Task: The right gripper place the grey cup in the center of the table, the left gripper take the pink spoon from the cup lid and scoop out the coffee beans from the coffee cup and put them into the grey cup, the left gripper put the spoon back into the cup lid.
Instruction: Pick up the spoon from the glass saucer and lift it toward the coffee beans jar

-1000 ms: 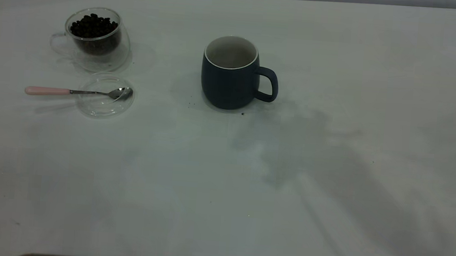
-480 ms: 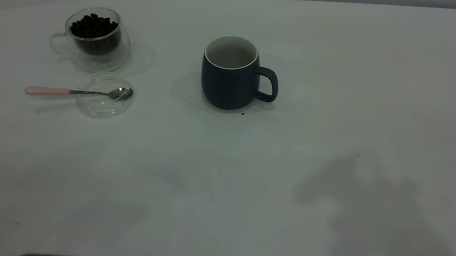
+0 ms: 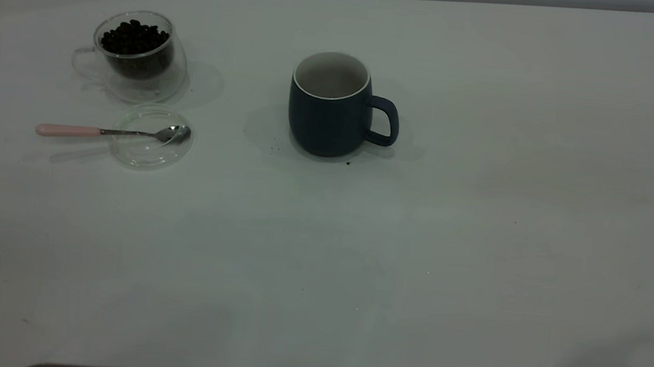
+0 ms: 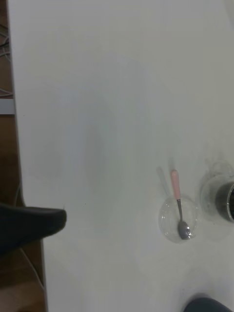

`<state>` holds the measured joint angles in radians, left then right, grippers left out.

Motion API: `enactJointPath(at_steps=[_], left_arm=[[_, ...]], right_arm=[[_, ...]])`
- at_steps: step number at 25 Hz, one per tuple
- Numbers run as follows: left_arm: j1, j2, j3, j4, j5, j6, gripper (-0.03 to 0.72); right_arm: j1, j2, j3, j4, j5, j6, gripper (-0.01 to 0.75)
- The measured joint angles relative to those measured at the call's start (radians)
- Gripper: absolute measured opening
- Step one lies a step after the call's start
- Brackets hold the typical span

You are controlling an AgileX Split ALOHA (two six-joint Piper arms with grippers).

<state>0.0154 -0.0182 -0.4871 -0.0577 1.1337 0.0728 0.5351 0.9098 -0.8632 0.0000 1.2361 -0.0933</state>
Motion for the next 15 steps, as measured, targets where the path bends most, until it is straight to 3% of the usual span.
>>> enactJointPath(at_steps=[3, 8, 15], left_arm=[[0.000, 0.000, 0.000, 0.000, 0.000, 0.000, 0.480], [0.000, 0.000, 0.000, 0.000, 0.000, 0.000, 0.480], [0.000, 0.000, 0.000, 0.000, 0.000, 0.000, 0.480]], right_arm=[[-0.014, -0.118, 0.089, 0.006, 0.000, 0.023, 0.591], [-0.131, -0.365, 0.194, -0.006, -0.009, 0.031, 0.591], [-0.273, -0.650, 0.323, -0.014, -0.111, 0.031, 0.591]])
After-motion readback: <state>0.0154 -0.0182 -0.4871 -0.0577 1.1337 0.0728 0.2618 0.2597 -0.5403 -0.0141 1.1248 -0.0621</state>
